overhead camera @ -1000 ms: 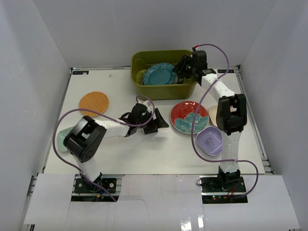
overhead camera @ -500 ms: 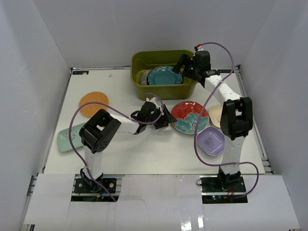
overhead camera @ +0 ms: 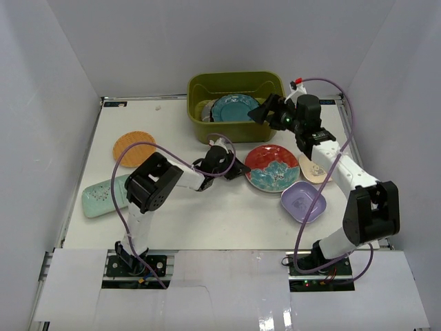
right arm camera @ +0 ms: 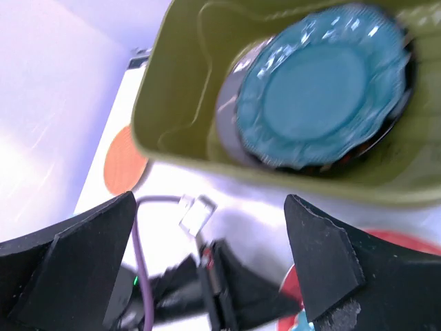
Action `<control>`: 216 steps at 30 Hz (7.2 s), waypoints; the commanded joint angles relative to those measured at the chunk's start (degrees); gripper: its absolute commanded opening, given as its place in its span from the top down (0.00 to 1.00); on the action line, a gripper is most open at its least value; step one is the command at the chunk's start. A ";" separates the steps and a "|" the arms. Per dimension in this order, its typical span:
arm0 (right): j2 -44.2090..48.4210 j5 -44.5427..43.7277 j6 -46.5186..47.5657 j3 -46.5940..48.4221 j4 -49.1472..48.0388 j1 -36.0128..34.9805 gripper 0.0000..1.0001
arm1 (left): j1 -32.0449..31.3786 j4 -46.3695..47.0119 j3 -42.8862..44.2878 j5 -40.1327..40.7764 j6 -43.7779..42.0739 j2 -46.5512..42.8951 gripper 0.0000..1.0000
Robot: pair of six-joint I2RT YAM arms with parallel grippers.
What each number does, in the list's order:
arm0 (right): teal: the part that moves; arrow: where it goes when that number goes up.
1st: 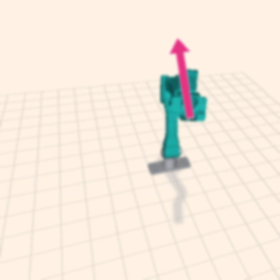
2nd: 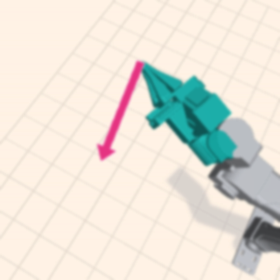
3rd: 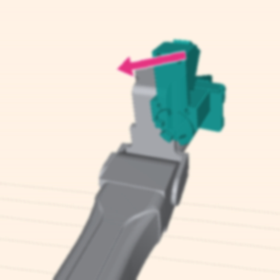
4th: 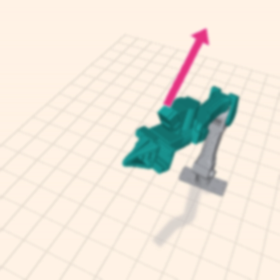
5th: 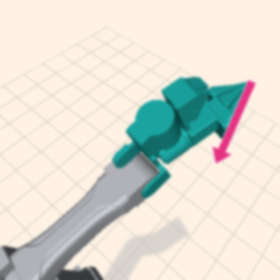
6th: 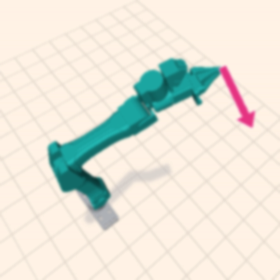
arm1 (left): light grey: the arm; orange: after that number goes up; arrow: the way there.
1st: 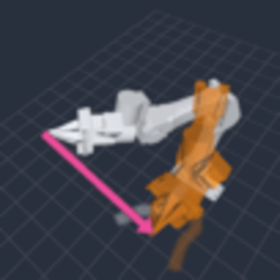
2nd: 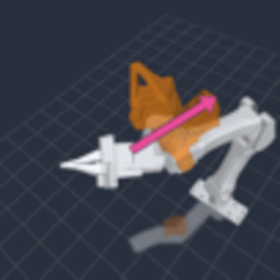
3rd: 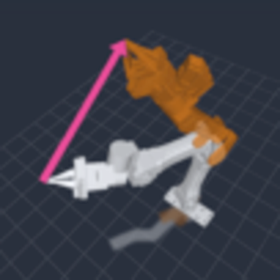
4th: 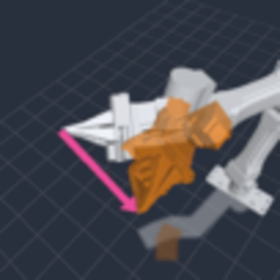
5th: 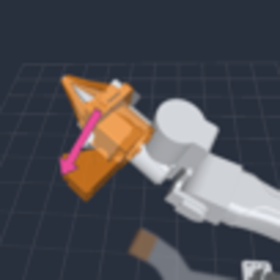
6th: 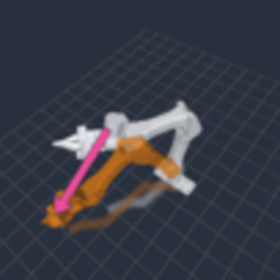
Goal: Place the plates into the plastic bin on the countertop
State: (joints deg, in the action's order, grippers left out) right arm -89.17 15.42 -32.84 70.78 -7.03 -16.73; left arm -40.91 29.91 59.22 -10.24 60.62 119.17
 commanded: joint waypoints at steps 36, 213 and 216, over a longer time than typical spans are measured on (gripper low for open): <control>14.72 27.65 -6.34 -38.44 -17.47 -3.40 0.58 | 12.52 -11.27 -34.00 -12.26 -0.68 -71.10 1.00; -33.36 -0.21 1.90 36.71 14.31 4.25 0.44 | 44.23 -46.35 -18.70 21.67 -11.75 -54.93 0.02; -31.60 -1.01 1.99 35.92 13.62 4.25 0.19 | 50.90 -43.99 -19.32 16.95 -11.93 -52.12 0.02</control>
State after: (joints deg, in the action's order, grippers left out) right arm -124.44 15.22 -31.05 104.53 9.26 -12.51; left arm 5.19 -16.93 40.82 10.61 48.53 65.17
